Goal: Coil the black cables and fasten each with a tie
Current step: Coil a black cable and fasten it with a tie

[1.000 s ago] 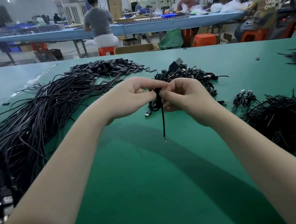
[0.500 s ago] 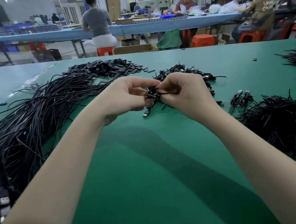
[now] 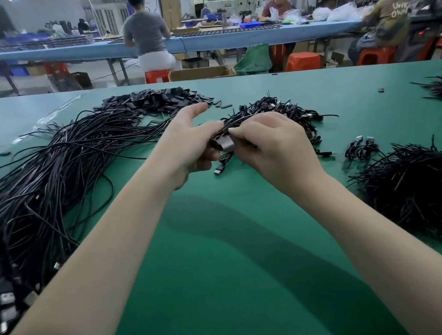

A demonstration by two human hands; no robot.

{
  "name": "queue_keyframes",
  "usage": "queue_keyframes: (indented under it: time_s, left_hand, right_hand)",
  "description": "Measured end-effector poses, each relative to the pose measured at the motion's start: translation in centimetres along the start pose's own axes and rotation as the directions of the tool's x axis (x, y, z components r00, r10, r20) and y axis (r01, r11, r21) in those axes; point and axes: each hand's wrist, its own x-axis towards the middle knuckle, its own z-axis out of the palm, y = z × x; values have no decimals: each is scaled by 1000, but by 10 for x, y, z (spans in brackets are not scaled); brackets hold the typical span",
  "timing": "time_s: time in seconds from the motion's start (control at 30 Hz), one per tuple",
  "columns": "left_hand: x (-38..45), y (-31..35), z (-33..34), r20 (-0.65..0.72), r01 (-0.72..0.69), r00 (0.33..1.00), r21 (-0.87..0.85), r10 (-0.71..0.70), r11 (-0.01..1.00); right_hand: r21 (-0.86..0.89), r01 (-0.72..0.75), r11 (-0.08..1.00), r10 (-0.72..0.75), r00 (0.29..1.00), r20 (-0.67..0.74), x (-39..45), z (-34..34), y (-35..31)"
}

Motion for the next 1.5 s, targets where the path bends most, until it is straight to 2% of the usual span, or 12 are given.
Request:
queue_keyframes:
  time_s: [0.1, 0.23, 0.37, 0.53, 0.67, 0.77, 0.93, 1.03, 1.17, 1.3, 1.43, 1.5]
  left_hand:
    - [-4, 3, 0, 78, 55, 996, -95, -48, 994]
    - [-3, 7, -2, 199, 103, 978, -170, -68, 980]
    - [-3, 6, -11, 315, -9, 949, -25, 17, 1000]
    - [-4, 2, -5, 236, -241, 950, 124, 207, 963]
    - [-4, 2, -5, 161, -396, 917, 273, 364, 877]
    - [-6, 3, 1, 128, -435, 900, 261, 416, 862]
    - [-6, 3, 5, 87, -384, 923, 204, 374, 900]
    - [-5, 4, 3, 91, -193, 978, 60, 187, 979]
    - [-6, 7, -3, 124, -12, 992, -34, 16, 999]
    - [-5, 7, 0, 94, 1, 996, -113, 10, 994]
    - [-4, 9, -9, 218, -30, 975, -70, 45, 997]
    - [-4, 8, -15, 286, -90, 955, 9, 84, 996]
  right_hand:
    - [-35, 63, 997, -65, 997, -52, -2, 2, 2]
    - [37, -80, 996, 82, 996, -43, -1, -1, 7]
    - [96, -179, 979, 181, 983, -9, 1, -3, 7]
    - [111, -225, 968, 228, 974, -15, 3, -4, 8]
    - [142, -257, 956, 263, 965, -19, 2, -3, 4]
    - [154, -260, 953, 272, 960, -64, 3, -2, 0]
    - [118, -151, 981, 163, 981, -105, 1, -1, 0]
    - [15, -12, 1000, 13, 996, -86, 0, -1, 5]
    - [-73, 177, 981, -183, 980, -77, 0, -1, 8]
    - [-17, 119, 993, -120, 990, -76, 0, -2, 12]
    - [19, 8, 1000, -6, 994, -113, 1, -3, 9]
    - [41, -36, 998, 42, 989, -140, 2, -3, 8]
